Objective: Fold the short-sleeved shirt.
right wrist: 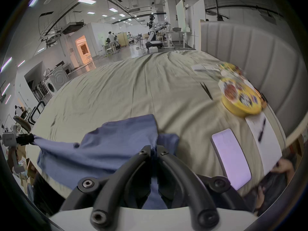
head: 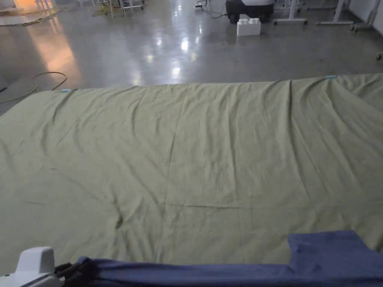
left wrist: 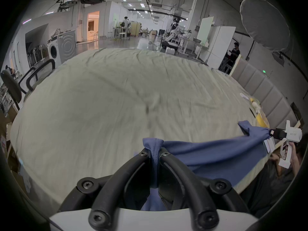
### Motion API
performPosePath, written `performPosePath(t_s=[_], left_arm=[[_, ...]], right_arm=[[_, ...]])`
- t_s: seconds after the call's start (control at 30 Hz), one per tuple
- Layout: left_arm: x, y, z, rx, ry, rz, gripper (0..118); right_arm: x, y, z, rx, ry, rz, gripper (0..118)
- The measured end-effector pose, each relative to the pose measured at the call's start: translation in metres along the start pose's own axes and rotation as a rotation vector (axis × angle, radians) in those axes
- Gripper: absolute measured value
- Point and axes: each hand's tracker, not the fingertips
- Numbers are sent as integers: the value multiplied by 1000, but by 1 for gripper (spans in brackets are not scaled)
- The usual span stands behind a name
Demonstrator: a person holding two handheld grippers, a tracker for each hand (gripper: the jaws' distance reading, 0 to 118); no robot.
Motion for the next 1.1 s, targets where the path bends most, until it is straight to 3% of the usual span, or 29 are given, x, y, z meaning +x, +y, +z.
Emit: performPosePath(t_s=[0.27,0.3,0.33,0.37,0.4,0.43,0.47,0.57,0.77,0.87,0.97,1.03,1.07,1.1], left_arm=[[-8,-57,-12,-90,13,56,8],[-8,-63,-16,-97,4,58,11],[-10,-67,-19,-99,1,52,20],[-12,-71,-20,-100,2,51,34],[-13,-73,-18,-92,13,55,56],[-15,-72,-14,-73,29,58,73],[-15,-69,-8,-65,60,59,83],[-9,-52,31,101,71,-5,84],[41,5,151,499,12,-35,85],[78,17,191,680,45,-122,91],[97,12,197,745,73,-161,91],[108,5,196,759,103,-165,83],[110,3,195,761,104,-179,74],[113,1,197,757,93,-197,59]], right_arm=[[-3,-62,-1,-83,-40,-34,6],[-6,-65,-7,-86,-47,-31,12],[-7,-67,-11,-92,-55,-33,26],[0,-69,-16,-112,-62,-50,48],[0,-71,-18,-121,-77,-54,66],[0,-70,-16,-115,-87,-53,68],[0,-68,-10,-101,-97,-56,68],[16,-59,10,-6,-71,-110,68],[-16,-10,102,329,9,-113,73],[-43,6,139,484,73,-53,74],[-60,8,149,563,110,47,74],[-75,8,151,582,115,99,74],[-80,8,152,589,126,126,73],[-84,7,153,598,134,137,65]])
